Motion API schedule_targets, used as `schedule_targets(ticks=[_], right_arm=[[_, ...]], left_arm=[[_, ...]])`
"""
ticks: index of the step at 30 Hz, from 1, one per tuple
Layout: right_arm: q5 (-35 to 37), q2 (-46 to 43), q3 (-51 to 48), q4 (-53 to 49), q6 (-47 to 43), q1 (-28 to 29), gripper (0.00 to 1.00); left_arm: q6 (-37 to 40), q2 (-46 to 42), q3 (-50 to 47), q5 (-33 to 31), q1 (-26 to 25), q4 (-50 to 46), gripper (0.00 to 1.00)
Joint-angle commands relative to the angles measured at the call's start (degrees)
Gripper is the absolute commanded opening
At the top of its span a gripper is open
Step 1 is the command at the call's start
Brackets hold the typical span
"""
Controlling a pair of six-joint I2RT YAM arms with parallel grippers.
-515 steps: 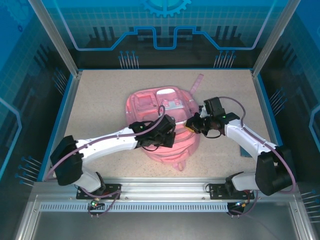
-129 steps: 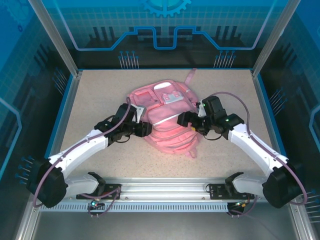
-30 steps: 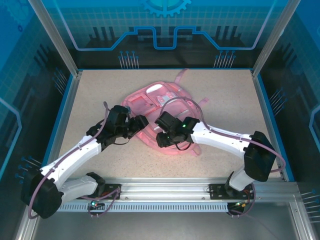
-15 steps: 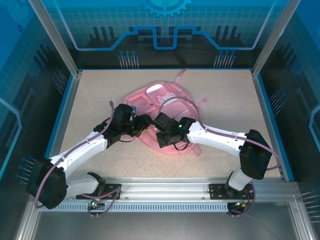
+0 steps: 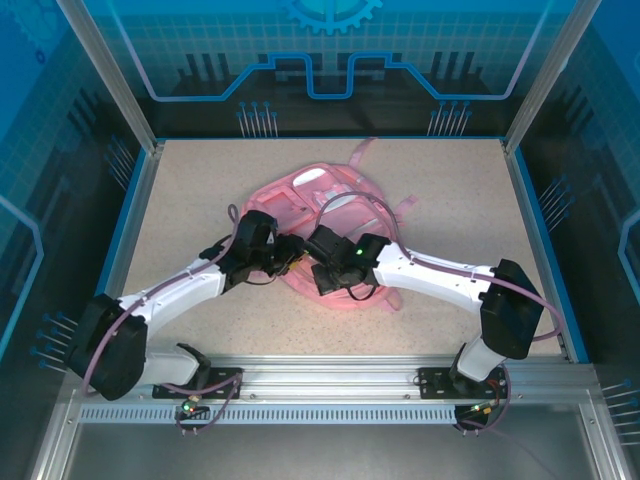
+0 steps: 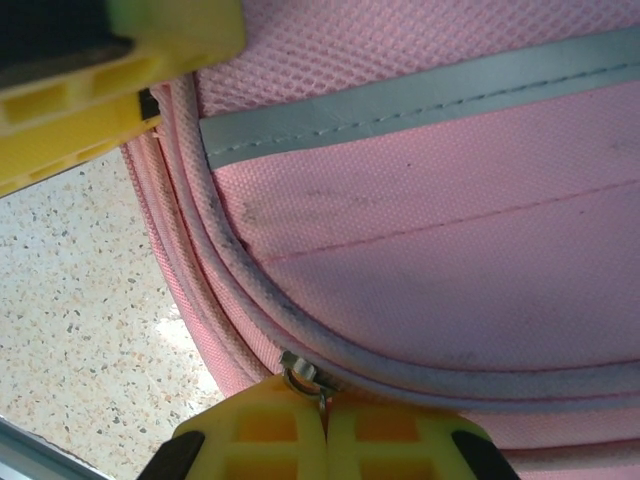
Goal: Pack the student bag
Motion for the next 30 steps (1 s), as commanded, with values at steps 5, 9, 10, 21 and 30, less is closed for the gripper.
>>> schedule_targets(ticks=[5,9,10,21,30], right_arm=[[7.6,-2.9,-0.1,-4.8,-0.8,0.2,0.00],[10.8,-6.3,-3.9,-6.0,-2.1,-2.7,0.00],[10.8,-7.3,-5.1,-5.8,-2.7,-4.0,0.00],[5.6,-13.5,-9.0,-4.0,-7.3,-15.5,0.00],[-16.5,-8.5,-7.2,8.1,-9.2,-6.8,0.00]], left_arm=[[1.7,1.8,2.6,-5.3,-0.3,-3.0,0.02],[4.4,0.0,3.1,-7.7,0.4,-6.7,0.00],[5.0,-0.4,3.2,-8.0,0.8,-7.6,0.00],[11.1,-0.4,6.2,-5.2,3.4,-11.2,0.00],[17.2,1.2,15.2,-12.7,6.6,-19.1,0.09]])
